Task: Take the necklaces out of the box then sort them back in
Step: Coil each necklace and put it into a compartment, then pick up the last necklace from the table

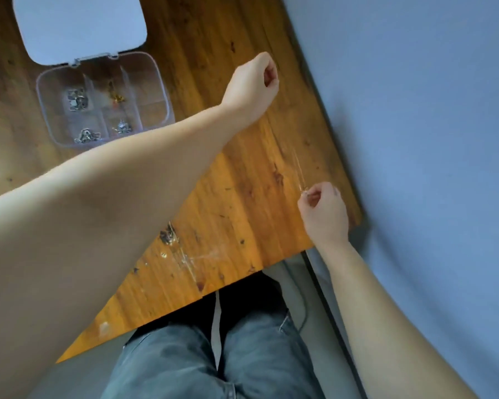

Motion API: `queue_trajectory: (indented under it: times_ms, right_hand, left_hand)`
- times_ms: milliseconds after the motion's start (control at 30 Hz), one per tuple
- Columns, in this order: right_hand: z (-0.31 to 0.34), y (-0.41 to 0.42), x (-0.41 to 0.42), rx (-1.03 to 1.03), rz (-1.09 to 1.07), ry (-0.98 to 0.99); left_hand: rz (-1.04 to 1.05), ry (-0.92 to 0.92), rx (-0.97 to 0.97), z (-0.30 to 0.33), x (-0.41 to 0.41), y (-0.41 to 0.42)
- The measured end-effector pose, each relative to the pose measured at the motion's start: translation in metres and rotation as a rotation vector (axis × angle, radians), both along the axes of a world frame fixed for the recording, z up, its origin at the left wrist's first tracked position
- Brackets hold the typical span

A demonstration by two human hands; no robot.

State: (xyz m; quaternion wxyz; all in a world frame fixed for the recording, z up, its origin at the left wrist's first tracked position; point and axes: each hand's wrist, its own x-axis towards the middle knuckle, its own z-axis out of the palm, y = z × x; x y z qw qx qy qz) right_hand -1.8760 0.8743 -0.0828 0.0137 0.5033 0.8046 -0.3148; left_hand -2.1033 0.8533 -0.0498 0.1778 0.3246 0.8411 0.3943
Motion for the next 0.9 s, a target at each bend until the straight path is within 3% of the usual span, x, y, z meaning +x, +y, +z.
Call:
queue_trajectory:
  times_ms: [233, 367, 600, 667, 900]
  right_hand:
    - [-0.017, 0.017, 0.008, 0.026, 0.060, -0.131]
    - [-0.013, 0.021, 0.009, -0.016, 0.091, -0.167]
    - [0.028, 0.027, -0.052, -0.083, 0.088, -0.033]
    - [0.035, 0.023, -0.102, -0.123, 0.137, 0.015]
    - [0.029, -0.019, -0.290, -0.237, 0.312, 0.238]
  left_hand:
    - [0.002, 0.062, -0.167, -0.037, 0.011, 0.031]
    - [-0.181, 0.126, -0.278, -0.049, 0.006, 0.025]
    - [-0.131, 0.115, -0.089, -0.024, -0.027, -0.042]
    - [-0.028, 0.160, -0.084, -0.014, -0.054, -0.083]
    - [0.695, 0.182, -0.217, -0.001, -0.164, -0.204]
